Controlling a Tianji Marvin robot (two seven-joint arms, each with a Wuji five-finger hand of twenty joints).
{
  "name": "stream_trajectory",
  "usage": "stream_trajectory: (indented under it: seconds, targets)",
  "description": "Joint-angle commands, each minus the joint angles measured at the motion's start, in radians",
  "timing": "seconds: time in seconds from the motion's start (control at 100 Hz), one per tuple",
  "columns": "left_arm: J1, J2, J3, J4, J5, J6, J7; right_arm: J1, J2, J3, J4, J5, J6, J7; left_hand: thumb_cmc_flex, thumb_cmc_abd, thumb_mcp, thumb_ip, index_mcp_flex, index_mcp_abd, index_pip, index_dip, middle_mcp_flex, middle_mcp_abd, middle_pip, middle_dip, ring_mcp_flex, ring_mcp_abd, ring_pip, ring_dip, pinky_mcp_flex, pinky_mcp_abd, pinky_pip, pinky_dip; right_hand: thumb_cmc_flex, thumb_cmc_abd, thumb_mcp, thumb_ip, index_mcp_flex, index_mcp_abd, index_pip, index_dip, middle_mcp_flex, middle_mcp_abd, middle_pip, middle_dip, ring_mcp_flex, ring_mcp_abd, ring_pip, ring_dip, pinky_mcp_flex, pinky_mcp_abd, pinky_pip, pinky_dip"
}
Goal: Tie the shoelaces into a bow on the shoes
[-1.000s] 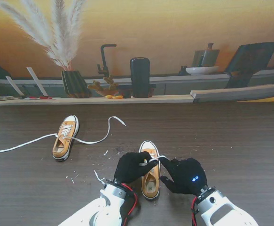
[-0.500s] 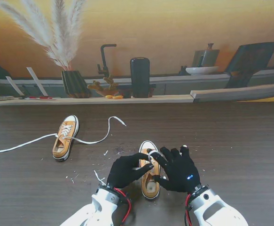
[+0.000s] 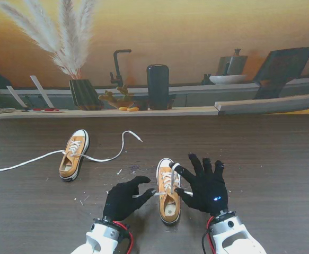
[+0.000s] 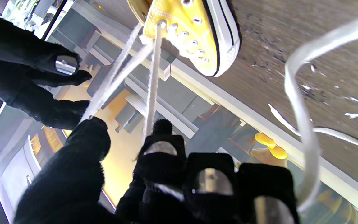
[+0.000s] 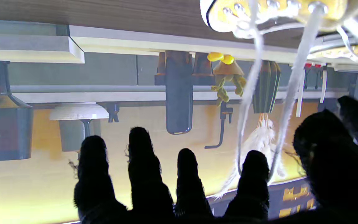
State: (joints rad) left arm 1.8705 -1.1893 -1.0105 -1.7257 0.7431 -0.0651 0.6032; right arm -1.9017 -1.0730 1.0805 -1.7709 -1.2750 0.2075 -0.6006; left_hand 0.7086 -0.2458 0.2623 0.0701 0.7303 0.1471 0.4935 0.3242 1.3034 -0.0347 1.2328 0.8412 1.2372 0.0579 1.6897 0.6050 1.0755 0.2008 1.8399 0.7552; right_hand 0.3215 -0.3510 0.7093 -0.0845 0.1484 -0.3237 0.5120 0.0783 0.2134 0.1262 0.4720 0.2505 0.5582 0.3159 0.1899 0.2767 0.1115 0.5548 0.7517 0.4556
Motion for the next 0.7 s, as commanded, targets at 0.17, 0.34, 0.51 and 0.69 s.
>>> stream_trajectory:
  seconds: [0.17,0.34,0.51,0.69]
  targets:
    - [0.056,0.011,-0.039,-0.042,0.034,0.018,0.006,0.006,-0.029,0.003,0.022,0.11,-0.073,-0.043,-0.003,0.043,-0.041,0.023,0.023,-0.004,0.016,-0.007,0.005,0.054,0.003,0.018,0.035,-0.01,0.027,-0.008,0.026,-0.096,0.254,-0.008,-0.056,-0.023,0.091,0.006,0.013,0.117,0.0,0.037,0.161,0.105,0.531,0.442,0.157,0.008,0.553,0.266,0.22,0.008,0.332,0.147]
    - [0.068,0.005,-0.055,-0.045,0.029,0.012,0.039,-0.01,-0.048,0.02,0.0,0.271,-0.204,0.046,0.003,0.043,-0.045,0.027,0.033,-0.005,0.027,-0.001,0.006,0.06,-0.001,0.017,0.035,-0.001,0.021,-0.009,0.025,-0.084,0.254,-0.022,-0.021,-0.002,0.094,0.001,-0.054,0.354,-0.062,-0.038,0.246,0.108,0.554,0.527,0.145,0.012,0.693,0.295,0.2,-0.053,0.419,0.236]
    - [0.072,0.005,-0.059,-0.05,0.03,0.016,0.039,-0.018,-0.056,0.026,-0.026,0.359,-0.23,0.129,0.005,0.043,-0.047,0.029,0.037,-0.007,0.03,0.001,0.006,0.06,-0.002,0.017,0.035,0.0,0.02,-0.009,0.025,-0.081,0.254,-0.026,0.013,0.001,0.118,-0.008,-0.032,0.489,-0.065,-0.058,0.312,0.101,0.558,0.527,0.168,0.009,0.752,0.319,0.212,-0.069,0.488,0.284]
    - [0.073,0.005,-0.06,-0.052,0.03,0.017,0.037,-0.01,-0.062,0.025,-0.017,0.41,-0.268,0.139,0.007,0.043,-0.049,0.031,0.041,-0.008,0.033,0.003,0.01,0.062,-0.003,0.016,0.035,0.002,0.02,-0.009,0.025,-0.079,0.254,-0.028,0.02,-0.005,0.141,-0.015,-0.009,0.55,-0.111,-0.081,0.318,0.087,0.341,0.381,0.133,0.001,0.616,0.245,0.168,-0.091,0.401,0.251]
